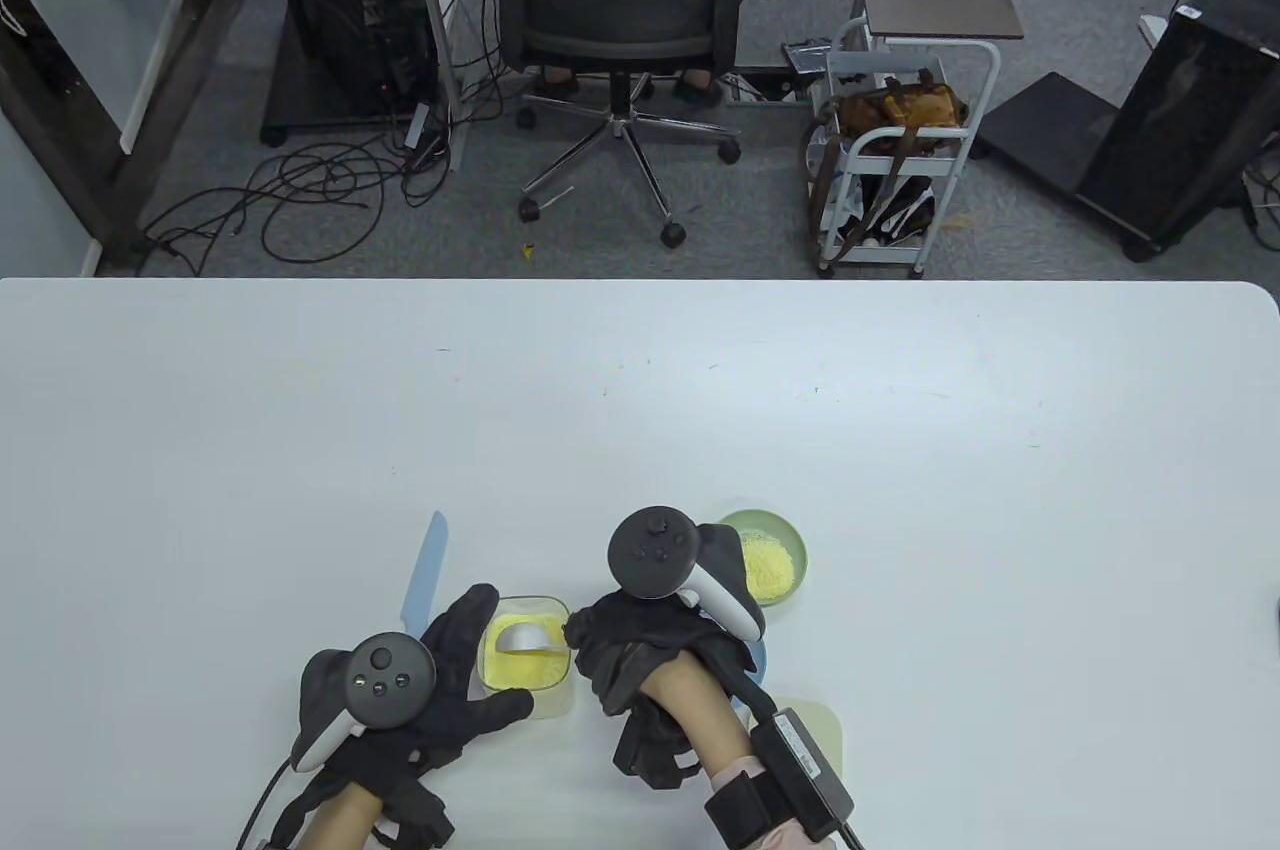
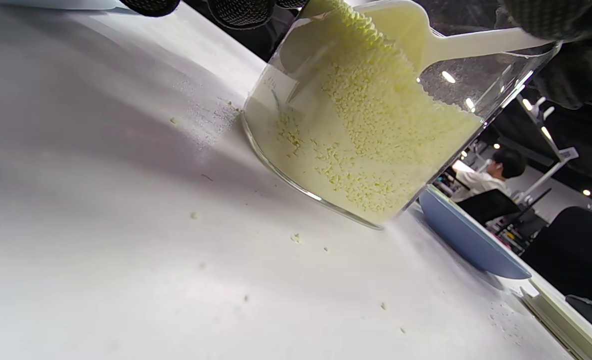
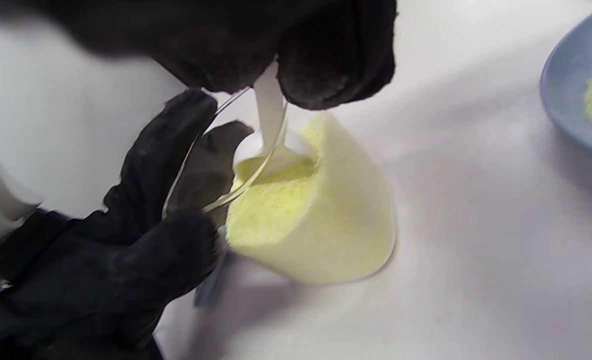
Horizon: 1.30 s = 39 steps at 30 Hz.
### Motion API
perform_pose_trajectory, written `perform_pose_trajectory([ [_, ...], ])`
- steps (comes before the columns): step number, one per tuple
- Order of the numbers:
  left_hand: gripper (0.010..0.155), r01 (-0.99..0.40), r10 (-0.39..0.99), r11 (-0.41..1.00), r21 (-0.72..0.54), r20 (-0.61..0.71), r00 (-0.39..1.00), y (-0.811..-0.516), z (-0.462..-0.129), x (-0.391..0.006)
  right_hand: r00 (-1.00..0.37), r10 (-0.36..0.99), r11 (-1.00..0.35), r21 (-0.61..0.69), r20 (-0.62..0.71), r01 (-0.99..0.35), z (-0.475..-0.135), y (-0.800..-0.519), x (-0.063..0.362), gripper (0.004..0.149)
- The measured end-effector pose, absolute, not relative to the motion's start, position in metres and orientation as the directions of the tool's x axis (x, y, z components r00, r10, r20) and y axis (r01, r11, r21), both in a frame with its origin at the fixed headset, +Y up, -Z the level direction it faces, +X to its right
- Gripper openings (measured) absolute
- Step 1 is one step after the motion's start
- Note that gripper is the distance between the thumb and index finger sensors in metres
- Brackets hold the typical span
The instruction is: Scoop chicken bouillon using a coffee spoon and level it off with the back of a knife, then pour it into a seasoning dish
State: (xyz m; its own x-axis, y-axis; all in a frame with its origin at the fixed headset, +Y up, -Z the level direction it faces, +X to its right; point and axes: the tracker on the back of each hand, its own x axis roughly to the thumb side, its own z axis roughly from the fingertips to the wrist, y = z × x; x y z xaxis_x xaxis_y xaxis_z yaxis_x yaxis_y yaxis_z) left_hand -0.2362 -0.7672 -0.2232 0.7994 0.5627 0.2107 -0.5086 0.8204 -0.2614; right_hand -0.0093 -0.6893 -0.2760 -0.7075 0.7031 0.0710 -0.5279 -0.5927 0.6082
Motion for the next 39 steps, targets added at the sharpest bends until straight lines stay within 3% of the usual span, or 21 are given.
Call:
perform_pose_trajectory([
  [6, 0.104, -0.507, 0.561, 0.822, -0.260, 0.209, 0.801, -0.767, -0.224, -0.237, -0.635, 0.772, -0.411, 0.754, -0.011, -0.513, -0.278, -0.704, -0.015, 0.041],
  [13, 0.105, -0.507, 0.560, 0.822, -0.259, 0.208, 0.802, -0.767, -0.224, -0.237, -0.496, 0.857, -0.211, 0.782, -0.141, -0.586, -0.276, -0.720, -0.007, 0.039],
  [24, 0.104, -0.501, 0.556, 0.824, -0.264, 0.206, 0.805, -0.767, -0.224, -0.237, -0.044, 0.914, 0.250, 0.645, -0.404, -0.722, -0.259, -0.765, 0.030, 0.041],
  [28, 0.104, -0.484, 0.527, 0.847, -0.222, 0.225, 0.819, -0.762, -0.222, -0.238, 0.040, 0.910, 0.307, 0.608, -0.412, -0.732, -0.254, -0.769, 0.041, 0.041],
  [30, 0.111, -0.474, 0.517, 0.854, -0.215, 0.250, 0.819, -0.756, -0.220, -0.242, 0.063, 0.919, 0.308, 0.606, -0.389, -0.734, -0.253, -0.766, 0.045, 0.041],
  [33, 0.113, -0.561, 0.590, 0.808, -0.180, 0.259, 0.765, -0.741, -0.216, -0.254, 0.082, 0.927, 0.304, 0.602, -0.367, -0.738, -0.251, -0.760, 0.048, 0.042],
  [37, 0.107, -0.584, 0.593, 0.805, -0.107, 0.194, 0.782, -0.729, -0.215, -0.276, 0.086, 0.934, 0.296, 0.612, -0.348, -0.734, -0.250, -0.755, 0.049, 0.042],
  [39, 0.100, -0.542, 0.544, 0.839, -0.043, 0.076, 0.836, -0.728, -0.215, -0.288, 0.080, 0.936, 0.286, 0.610, -0.342, -0.739, -0.248, -0.753, 0.050, 0.042],
])
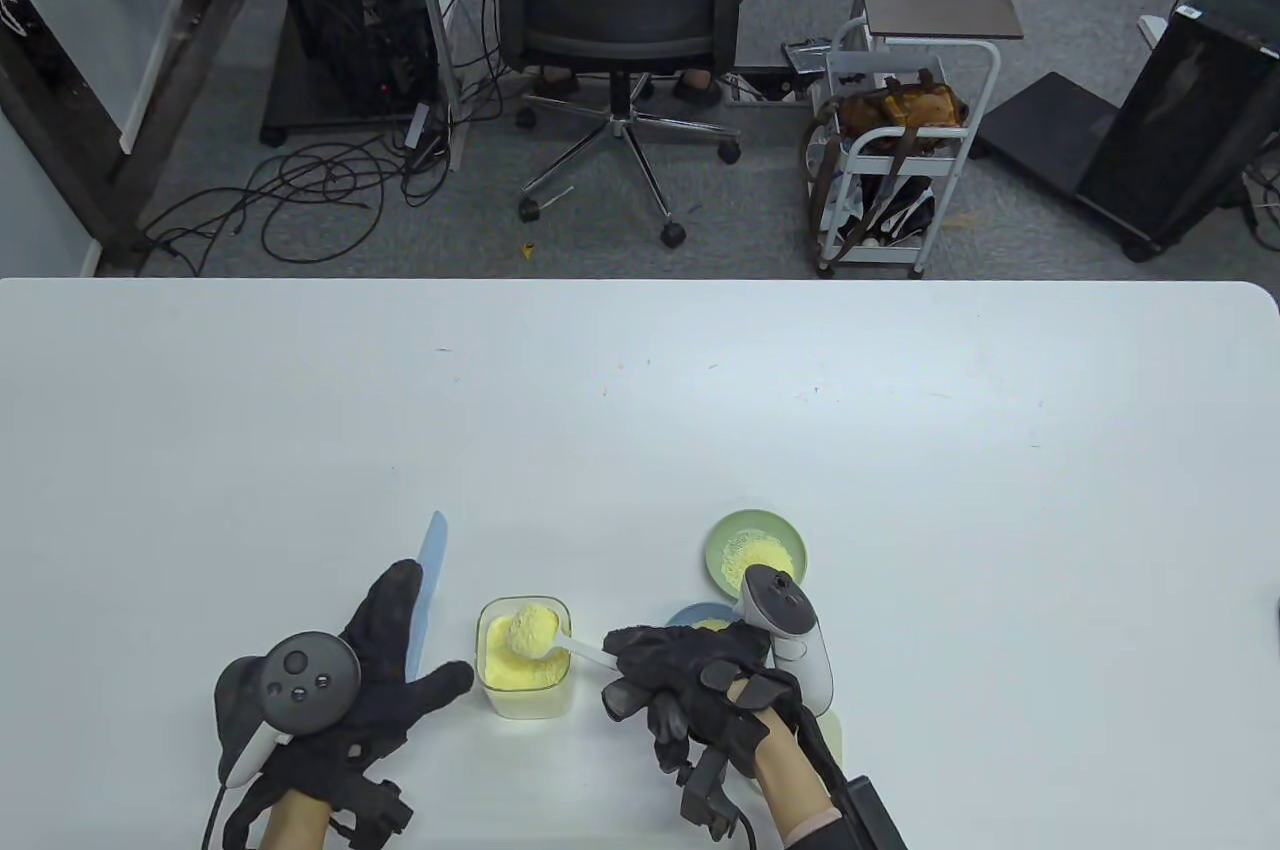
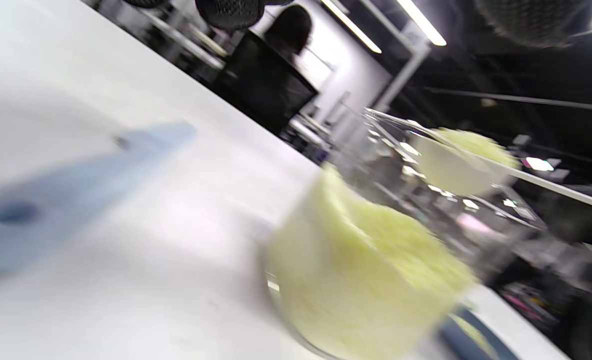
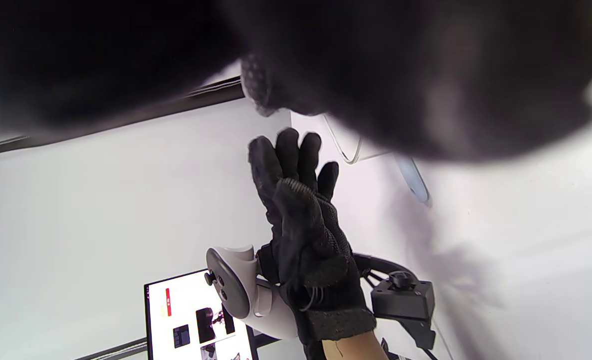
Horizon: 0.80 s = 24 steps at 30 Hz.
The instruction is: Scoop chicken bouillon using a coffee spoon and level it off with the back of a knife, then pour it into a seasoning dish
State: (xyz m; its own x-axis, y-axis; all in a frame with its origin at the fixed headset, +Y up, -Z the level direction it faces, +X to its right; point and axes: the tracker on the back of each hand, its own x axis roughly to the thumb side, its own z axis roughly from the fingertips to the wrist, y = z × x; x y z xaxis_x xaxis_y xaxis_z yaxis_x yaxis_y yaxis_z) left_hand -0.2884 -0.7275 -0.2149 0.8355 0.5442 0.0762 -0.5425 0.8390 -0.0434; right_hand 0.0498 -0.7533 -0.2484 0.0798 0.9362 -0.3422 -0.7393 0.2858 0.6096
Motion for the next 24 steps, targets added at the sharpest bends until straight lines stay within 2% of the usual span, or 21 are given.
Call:
perform_pose_trajectory([
  [1, 0.095, -0.531, 0.532, 0.847, -0.030, 0.051, 0.845, -0.728, -0.215, -0.291, 0.078, 0.937, 0.284, 0.610, -0.341, -0.740, -0.248, -0.753, 0.050, 0.042],
  [4, 0.071, -0.441, 0.449, 0.893, 0.087, -0.197, 0.871, -0.734, -0.214, -0.304, 0.074, 0.937, 0.283, 0.615, -0.342, -0.736, -0.248, -0.753, 0.049, 0.042],
  [5, 0.072, -0.429, 0.427, 0.902, 0.051, -0.256, 0.867, -0.736, -0.214, -0.308, 0.076, 0.935, 0.288, 0.617, -0.345, -0.732, -0.247, -0.754, 0.048, 0.042],
  [6, 0.074, -0.425, 0.395, 0.904, -0.041, -0.298, 0.869, -0.740, -0.217, -0.310, 0.078, 0.935, 0.290, 0.619, -0.346, -0.730, -0.247, -0.754, 0.047, 0.042],
  [9, 0.076, -0.404, 0.336, 0.903, -0.144, -0.347, 0.876, -0.751, -0.221, -0.306, 0.079, 0.936, 0.291, 0.627, -0.344, -0.722, -0.245, -0.753, 0.045, 0.042],
  [12, 0.075, -0.283, 0.177, 0.919, -0.276, -0.353, 0.919, -0.763, -0.227, -0.300, 0.075, 0.938, 0.285, 0.630, -0.338, -0.722, -0.244, -0.752, 0.044, 0.042],
  [14, 0.076, -0.232, 0.125, 0.932, -0.280, -0.352, 0.927, -0.768, -0.229, -0.298, 0.070, 0.940, 0.280, 0.633, -0.335, -0.721, -0.244, -0.751, 0.044, 0.042],
  [18, 0.071, -0.293, 0.190, 0.920, -0.262, -0.355, 0.915, -0.771, -0.231, -0.298, 0.059, 0.942, 0.269, 0.643, -0.329, -0.717, -0.244, -0.749, 0.043, 0.042],
  [24, 0.063, -0.251, 0.167, 0.935, -0.250, -0.315, 0.934, -0.771, -0.232, -0.291, 0.050, 0.945, 0.260, 0.652, -0.323, -0.712, -0.243, -0.747, 0.041, 0.042],
])
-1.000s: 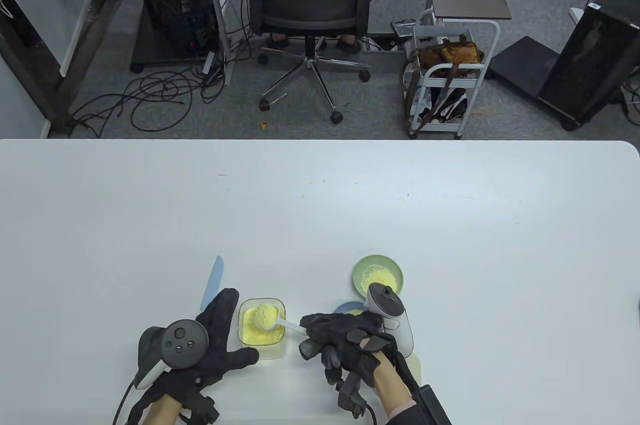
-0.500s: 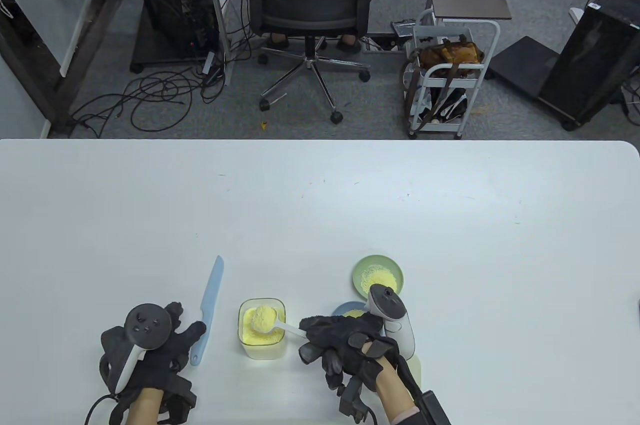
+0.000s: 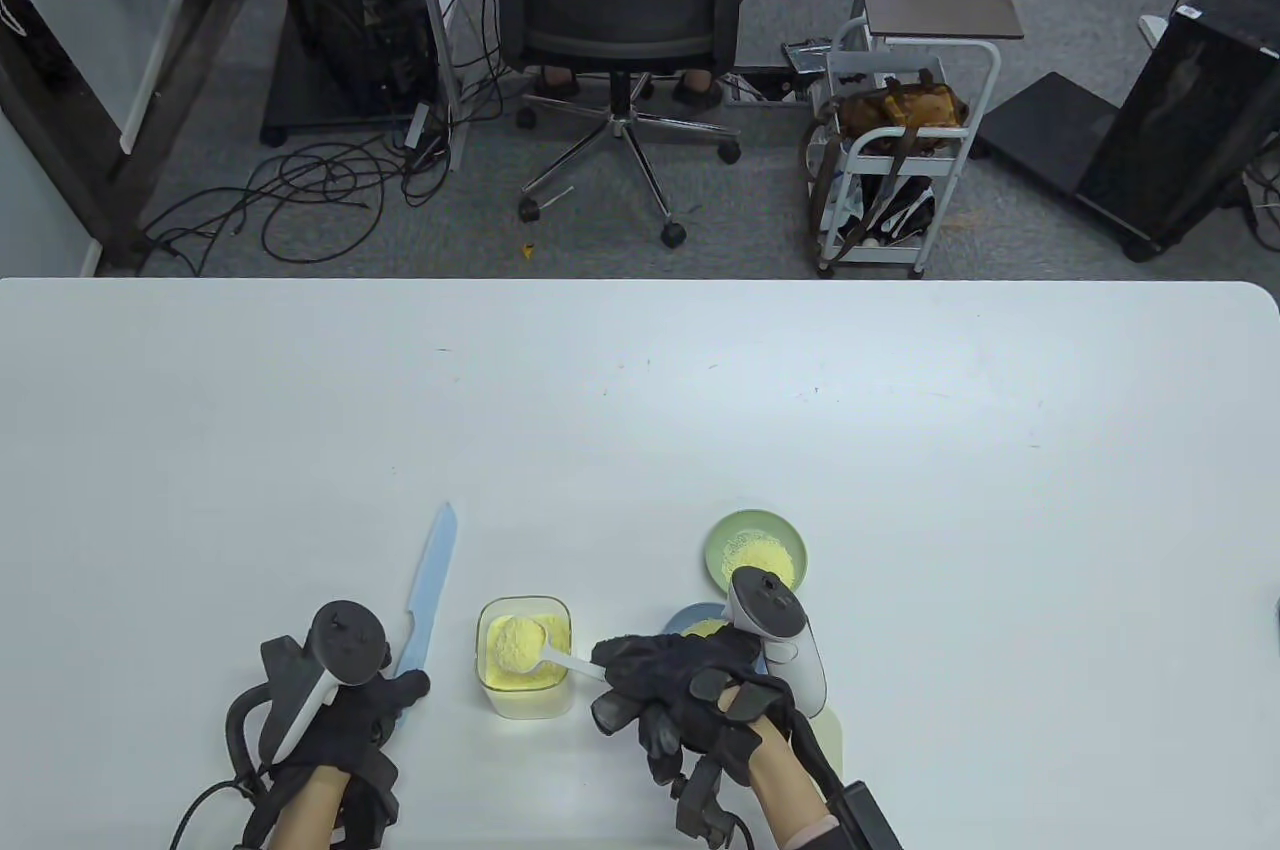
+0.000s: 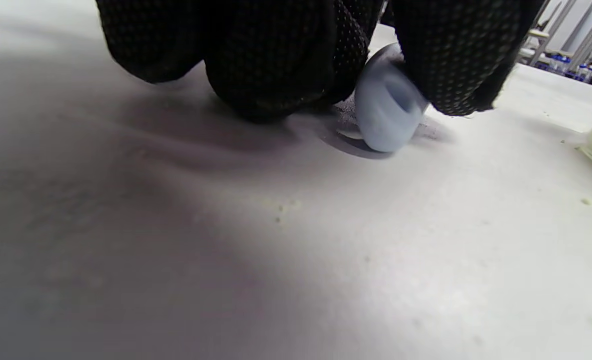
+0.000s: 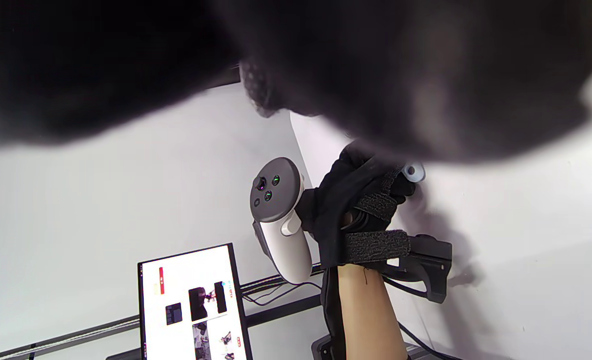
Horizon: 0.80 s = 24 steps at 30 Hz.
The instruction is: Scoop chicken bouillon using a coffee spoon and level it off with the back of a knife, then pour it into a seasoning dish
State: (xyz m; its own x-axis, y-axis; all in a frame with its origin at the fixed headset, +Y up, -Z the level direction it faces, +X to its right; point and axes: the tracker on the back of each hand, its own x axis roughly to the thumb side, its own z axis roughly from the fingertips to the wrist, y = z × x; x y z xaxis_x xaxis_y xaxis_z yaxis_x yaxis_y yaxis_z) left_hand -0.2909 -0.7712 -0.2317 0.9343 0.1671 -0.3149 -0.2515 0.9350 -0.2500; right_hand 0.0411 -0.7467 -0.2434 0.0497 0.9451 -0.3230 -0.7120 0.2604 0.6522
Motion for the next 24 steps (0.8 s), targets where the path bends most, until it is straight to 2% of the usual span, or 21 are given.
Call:
perform_pose_trajectory([
  [7, 0.049, -0.286, 0.201, 0.911, -0.296, -0.287, 0.937, -0.773, -0.233, -0.286, 0.051, 0.941, 0.264, 0.634, -0.333, -0.726, -0.242, -0.749, 0.042, 0.042],
  [11, 0.047, -0.374, 0.296, 0.877, -0.302, -0.274, 0.915, -0.769, -0.233, -0.289, 0.061, 0.939, 0.273, 0.623, -0.339, -0.733, -0.242, -0.750, 0.043, 0.042],
  [14, 0.047, -0.476, 0.425, 0.845, -0.244, -0.236, 0.874, -0.749, -0.227, -0.289, 0.061, 0.939, 0.272, 0.620, -0.340, -0.736, -0.242, -0.750, 0.043, 0.043],
  [17, 0.047, -0.554, 0.537, 0.813, -0.179, -0.136, 0.833, -0.719, -0.213, -0.287, 0.063, 0.940, 0.270, 0.617, -0.336, -0.739, -0.242, -0.750, 0.043, 0.043],
  [18, 0.046, -0.595, 0.595, 0.782, -0.185, -0.066, 0.801, -0.709, -0.208, -0.284, 0.065, 0.939, 0.272, 0.617, -0.337, -0.739, -0.242, -0.750, 0.043, 0.043],
  [20, 0.046, -0.645, 0.672, 0.714, -0.271, 0.008, 0.740, -0.704, -0.204, -0.279, 0.064, 0.939, 0.271, 0.616, -0.337, -0.739, -0.241, -0.750, 0.041, 0.043],
  [21, 0.046, -0.672, 0.739, 0.641, -0.370, 0.061, 0.671, -0.704, -0.203, -0.273, 0.061, 0.940, 0.269, 0.619, -0.336, -0.738, -0.240, -0.750, 0.040, 0.043],
  [24, 0.046, -0.662, 0.812, 0.529, -0.530, 0.089, 0.577, -0.708, -0.205, -0.260, 0.062, 0.940, 0.270, 0.623, -0.335, -0.734, -0.238, -0.750, 0.037, 0.043],
])
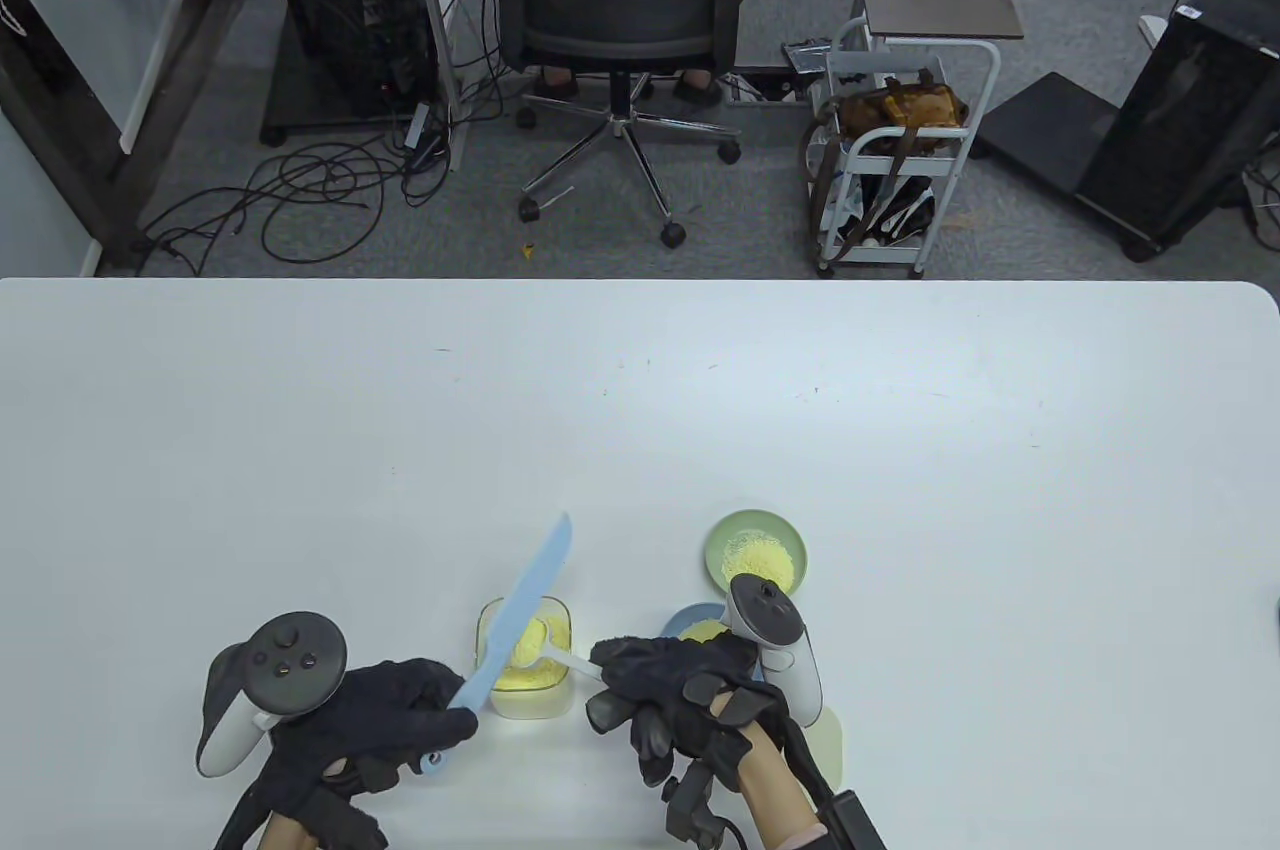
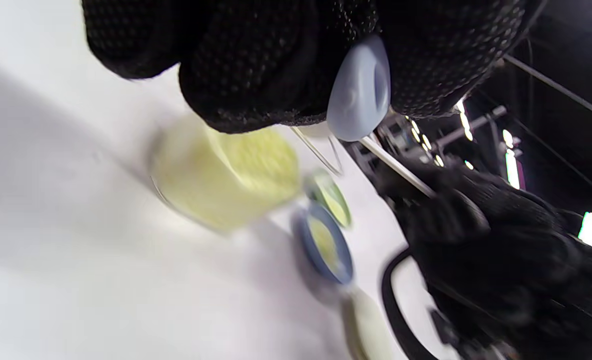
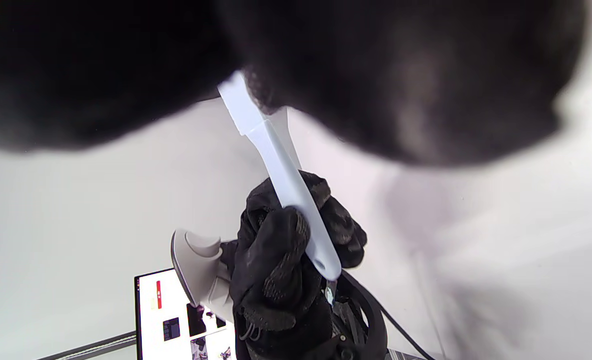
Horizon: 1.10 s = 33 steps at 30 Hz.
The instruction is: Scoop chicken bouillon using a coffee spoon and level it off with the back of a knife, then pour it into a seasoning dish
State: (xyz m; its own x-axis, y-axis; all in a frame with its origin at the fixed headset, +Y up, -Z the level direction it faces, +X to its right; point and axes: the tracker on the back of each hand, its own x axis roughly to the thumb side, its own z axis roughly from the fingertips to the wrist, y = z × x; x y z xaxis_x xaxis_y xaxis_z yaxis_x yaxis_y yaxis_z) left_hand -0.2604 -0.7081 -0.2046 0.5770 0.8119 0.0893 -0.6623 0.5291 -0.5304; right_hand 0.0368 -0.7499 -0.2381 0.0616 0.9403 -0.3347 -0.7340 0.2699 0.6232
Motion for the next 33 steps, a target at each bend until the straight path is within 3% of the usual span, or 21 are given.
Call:
perform_pose_trajectory([
  [5, 0.046, -0.560, 0.657, 0.679, -0.475, 0.053, 0.752, -0.717, -0.208, -0.257, 0.064, 0.940, 0.275, 0.630, -0.336, -0.727, -0.234, -0.749, 0.032, 0.043],
  [19, 0.046, -0.667, 0.727, 0.600, -0.442, -0.049, 0.685, -0.720, -0.214, -0.282, 0.096, 0.941, 0.287, 0.618, -0.323, -0.732, -0.232, -0.746, 0.040, 0.043],
  [25, 0.046, -0.702, 0.652, 0.680, -0.213, -0.262, 0.711, -0.736, -0.219, -0.313, 0.111, 0.942, 0.293, 0.610, -0.317, -0.737, -0.232, -0.747, 0.043, 0.043],
  [33, 0.045, -0.550, 0.420, 0.753, -0.362, -0.380, 0.824, -0.772, -0.231, -0.311, 0.133, 0.941, 0.306, 0.616, -0.311, -0.725, -0.229, -0.749, 0.045, 0.043],
])
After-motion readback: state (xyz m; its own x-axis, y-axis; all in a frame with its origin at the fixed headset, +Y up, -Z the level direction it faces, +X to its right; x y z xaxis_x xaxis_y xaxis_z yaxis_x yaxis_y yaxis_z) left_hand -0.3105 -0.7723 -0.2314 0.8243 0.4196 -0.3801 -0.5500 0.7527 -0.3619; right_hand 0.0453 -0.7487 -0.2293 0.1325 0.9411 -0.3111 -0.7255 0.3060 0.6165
